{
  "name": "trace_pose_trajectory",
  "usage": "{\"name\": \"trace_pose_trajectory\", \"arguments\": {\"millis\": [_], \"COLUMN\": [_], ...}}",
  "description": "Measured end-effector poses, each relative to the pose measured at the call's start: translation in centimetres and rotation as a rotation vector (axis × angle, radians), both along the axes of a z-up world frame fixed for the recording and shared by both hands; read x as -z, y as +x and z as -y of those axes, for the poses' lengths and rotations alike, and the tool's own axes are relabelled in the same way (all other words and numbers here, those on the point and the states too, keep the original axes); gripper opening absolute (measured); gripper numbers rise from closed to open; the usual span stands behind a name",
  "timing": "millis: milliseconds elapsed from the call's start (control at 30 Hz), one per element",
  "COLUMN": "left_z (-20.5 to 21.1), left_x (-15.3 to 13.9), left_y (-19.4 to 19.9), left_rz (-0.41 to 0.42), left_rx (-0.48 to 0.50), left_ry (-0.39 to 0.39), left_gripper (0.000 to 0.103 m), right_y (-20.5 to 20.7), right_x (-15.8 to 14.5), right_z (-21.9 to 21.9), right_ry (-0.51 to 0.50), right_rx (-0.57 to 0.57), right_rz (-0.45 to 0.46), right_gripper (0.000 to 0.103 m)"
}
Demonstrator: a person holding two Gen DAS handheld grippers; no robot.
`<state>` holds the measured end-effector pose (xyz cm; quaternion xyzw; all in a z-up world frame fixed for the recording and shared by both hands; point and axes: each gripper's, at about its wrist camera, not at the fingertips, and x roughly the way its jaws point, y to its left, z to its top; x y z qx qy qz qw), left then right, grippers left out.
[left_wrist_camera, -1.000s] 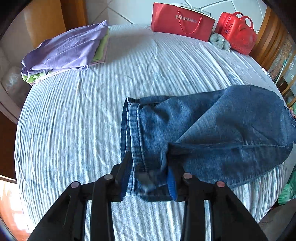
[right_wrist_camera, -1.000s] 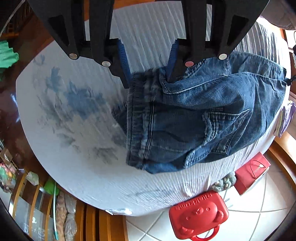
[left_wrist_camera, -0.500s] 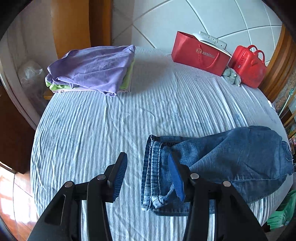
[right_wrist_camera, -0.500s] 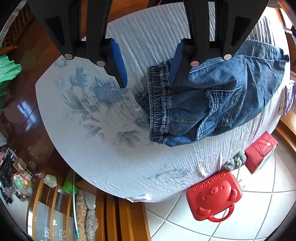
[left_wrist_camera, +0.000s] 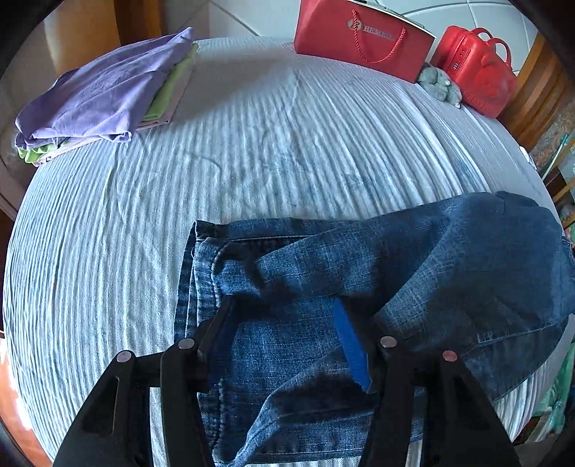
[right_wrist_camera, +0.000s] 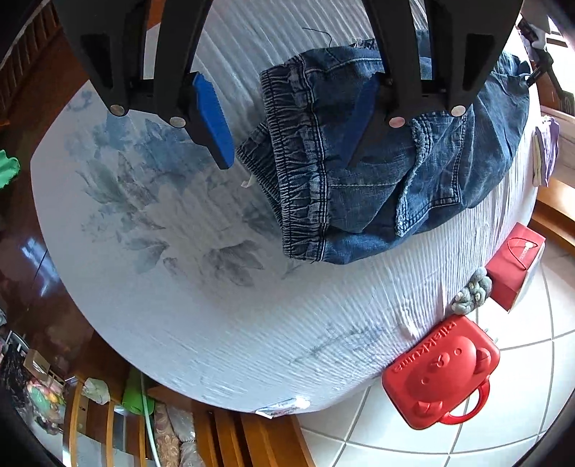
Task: Fold clothes
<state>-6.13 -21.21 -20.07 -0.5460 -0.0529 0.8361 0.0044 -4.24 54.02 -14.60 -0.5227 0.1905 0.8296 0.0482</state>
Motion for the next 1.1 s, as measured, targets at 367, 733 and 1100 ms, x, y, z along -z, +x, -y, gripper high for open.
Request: {"name": "trace_pose_trajectory", "arguments": {"millis": [367, 733, 1100], "left_z": [1.3, 2.2, -0.3], "left_x": [-5.0, -3.2, -0.9], "left_y": [0.6, 0.9, 0.1], "left_rz": [-0.119, -0.046, 0.013], "left_rx": [-0.102, -0.102, -0.072], "left_ry": [-0.246, -0.065, -0.062], "left_gripper": [0.002, 0.046, 0.047], "right_y": [-3.0, -0.8, 4.2], "right_x": [-2.2, 0.8, -0.2], "right_z": [8.4, 2.4, 0.2], "right_ry": [0.407, 0.252, 0.002], "right_rx": [-0.263, -0.118, 0.021], "right_rz": [0.068, 0.130, 0.054], "right_gripper": [0.031, 0.059, 0.064]}}
